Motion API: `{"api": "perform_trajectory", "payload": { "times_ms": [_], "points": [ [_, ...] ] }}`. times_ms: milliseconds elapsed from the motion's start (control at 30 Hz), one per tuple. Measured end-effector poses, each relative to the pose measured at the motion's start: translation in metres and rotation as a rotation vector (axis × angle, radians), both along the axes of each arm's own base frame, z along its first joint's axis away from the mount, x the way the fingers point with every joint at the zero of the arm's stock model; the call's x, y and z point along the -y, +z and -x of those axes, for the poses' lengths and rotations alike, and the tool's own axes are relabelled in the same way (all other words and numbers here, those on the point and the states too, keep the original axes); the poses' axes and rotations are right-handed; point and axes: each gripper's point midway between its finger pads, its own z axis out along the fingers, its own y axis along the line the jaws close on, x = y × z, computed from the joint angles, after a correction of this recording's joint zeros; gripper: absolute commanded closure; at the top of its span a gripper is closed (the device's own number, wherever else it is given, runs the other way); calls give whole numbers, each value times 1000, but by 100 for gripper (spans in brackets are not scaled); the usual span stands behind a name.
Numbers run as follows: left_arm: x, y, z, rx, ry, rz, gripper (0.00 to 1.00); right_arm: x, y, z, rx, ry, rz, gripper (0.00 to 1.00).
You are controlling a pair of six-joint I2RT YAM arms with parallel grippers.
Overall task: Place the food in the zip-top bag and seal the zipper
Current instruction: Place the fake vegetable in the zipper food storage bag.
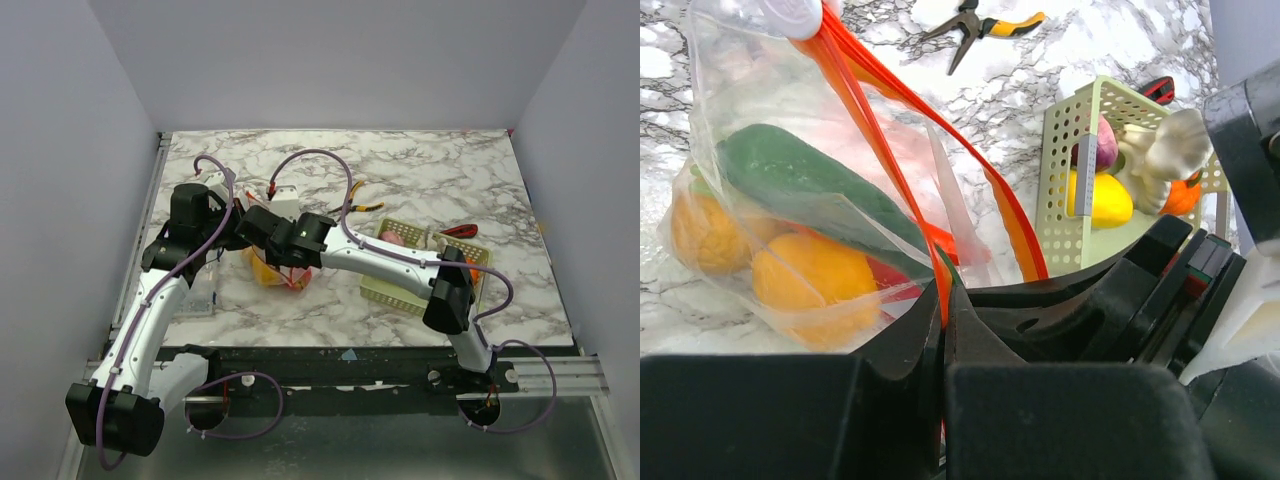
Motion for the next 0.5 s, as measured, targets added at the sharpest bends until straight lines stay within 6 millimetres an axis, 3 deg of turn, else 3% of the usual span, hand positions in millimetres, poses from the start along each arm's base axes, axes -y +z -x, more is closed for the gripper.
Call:
{"api": "perform_trajectory", "payload": {
  "times_ms": [200,500],
  "points": [
    [-1,-1,-1,1,9,-6,100,4,0,-1,11,6,25,71],
    [-2,-1,-2,1,14,-9,100,8,6,2,13,51,51,45]
  ]
}}
